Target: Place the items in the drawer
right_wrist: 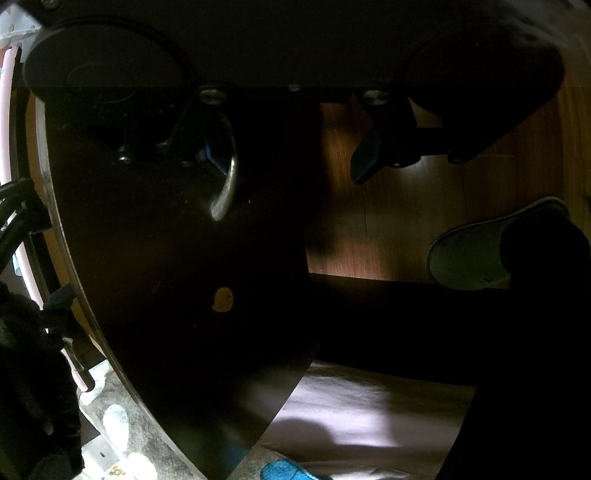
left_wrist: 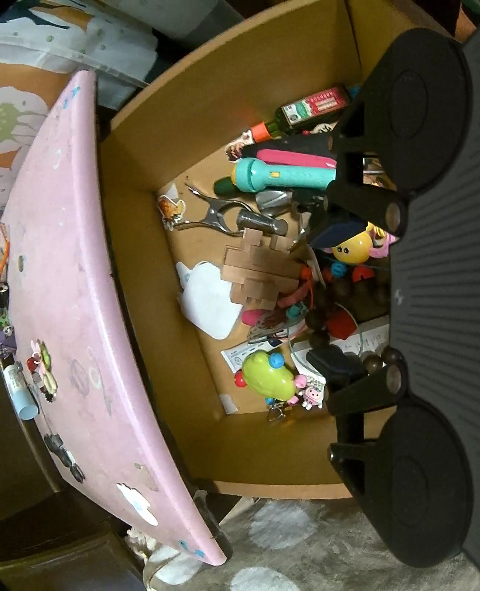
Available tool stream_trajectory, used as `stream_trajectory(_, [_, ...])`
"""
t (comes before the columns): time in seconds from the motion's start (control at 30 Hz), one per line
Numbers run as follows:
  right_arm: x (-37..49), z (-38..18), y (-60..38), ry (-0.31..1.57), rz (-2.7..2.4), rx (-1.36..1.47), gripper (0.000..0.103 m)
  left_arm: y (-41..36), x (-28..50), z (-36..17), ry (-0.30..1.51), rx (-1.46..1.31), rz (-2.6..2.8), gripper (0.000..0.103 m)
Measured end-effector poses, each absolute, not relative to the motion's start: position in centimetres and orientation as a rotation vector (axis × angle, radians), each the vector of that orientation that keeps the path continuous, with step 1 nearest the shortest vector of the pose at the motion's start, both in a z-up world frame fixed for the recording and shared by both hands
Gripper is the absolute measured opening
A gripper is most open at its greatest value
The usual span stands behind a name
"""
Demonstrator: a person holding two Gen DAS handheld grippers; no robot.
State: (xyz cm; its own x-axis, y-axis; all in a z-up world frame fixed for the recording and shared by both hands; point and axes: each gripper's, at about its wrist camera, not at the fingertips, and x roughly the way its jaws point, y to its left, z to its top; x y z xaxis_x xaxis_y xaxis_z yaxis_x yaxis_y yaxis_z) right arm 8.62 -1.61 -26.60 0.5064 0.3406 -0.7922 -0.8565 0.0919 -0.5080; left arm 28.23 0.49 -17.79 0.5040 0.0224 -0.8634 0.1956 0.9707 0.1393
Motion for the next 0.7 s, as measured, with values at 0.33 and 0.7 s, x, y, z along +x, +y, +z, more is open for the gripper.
stream_trajectory(0.33, [8.6, -26.7, -1.6, 0.555, 0.961, -1.157, 0.071, 2.3, 31.3, -10.1, 0.713, 0.114, -0.112, 0.059])
stream_trajectory(0.7, [8.5, -26.8, -1.7, 0.547, 0.963, -1.161, 0.072, 3.2, 41.1, -9.2, 0.642, -0.002, -0.083, 0.048])
